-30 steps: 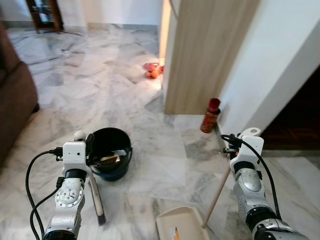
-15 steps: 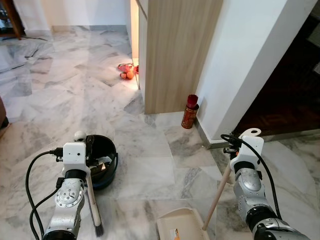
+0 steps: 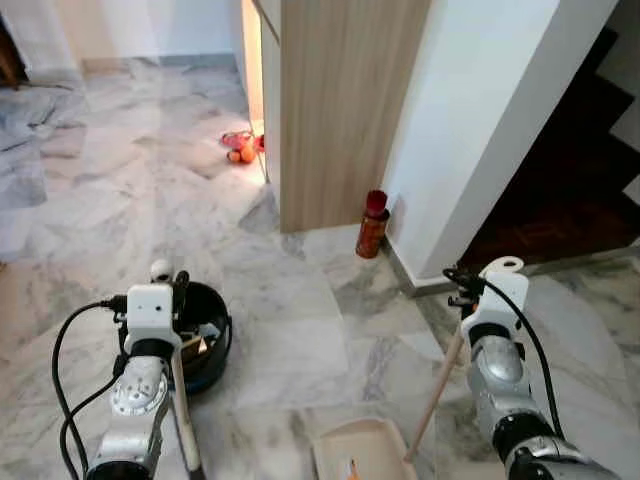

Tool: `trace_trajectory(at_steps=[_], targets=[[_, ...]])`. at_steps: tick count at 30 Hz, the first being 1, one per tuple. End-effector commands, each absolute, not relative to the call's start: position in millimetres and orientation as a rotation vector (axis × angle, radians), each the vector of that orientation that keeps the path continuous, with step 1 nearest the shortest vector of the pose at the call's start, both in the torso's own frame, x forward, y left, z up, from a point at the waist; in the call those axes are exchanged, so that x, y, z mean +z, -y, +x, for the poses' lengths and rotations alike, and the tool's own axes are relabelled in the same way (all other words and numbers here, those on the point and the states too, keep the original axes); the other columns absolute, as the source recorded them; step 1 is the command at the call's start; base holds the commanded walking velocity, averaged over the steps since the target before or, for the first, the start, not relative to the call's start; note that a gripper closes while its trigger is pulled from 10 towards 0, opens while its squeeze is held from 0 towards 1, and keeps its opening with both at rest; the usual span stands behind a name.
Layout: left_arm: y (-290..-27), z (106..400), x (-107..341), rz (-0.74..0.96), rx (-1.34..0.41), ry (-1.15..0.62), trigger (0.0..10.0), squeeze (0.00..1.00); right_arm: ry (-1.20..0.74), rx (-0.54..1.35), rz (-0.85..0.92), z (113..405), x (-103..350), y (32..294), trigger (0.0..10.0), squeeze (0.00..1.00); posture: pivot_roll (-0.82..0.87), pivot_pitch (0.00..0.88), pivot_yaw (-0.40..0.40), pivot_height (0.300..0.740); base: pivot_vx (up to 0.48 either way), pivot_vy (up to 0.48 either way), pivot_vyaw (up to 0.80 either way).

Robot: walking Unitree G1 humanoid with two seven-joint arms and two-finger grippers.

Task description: Sweep floor

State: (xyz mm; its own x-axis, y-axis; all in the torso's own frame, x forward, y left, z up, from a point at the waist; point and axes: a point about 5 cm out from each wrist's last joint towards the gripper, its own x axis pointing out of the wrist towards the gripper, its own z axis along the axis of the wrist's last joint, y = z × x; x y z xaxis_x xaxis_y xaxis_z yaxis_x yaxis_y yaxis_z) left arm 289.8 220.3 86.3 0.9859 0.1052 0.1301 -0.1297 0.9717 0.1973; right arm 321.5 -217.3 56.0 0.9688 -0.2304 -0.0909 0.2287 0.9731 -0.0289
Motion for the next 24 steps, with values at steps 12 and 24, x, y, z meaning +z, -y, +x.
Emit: trace_trajectory(at_steps=[12,24], targets=[[-216.9,293.2,97.9,0.213,0.094,0.171,10.0,0.00,-0.082,-0.231,-0.021,324.4,59.9,217.8,10.0,0.00,0.12,0.000,-0.075,0.740,0.000,-0.049,-0.40],[-215.5,294.3,98.5,0.216,0.085,0.169,10.0,0.00,-0.099,-0.239,-0.019,324.0,58.4,219.7,10.0,0.00,0.12,0.000,-0.074,0.740,0.000,0.000,-0.27]])
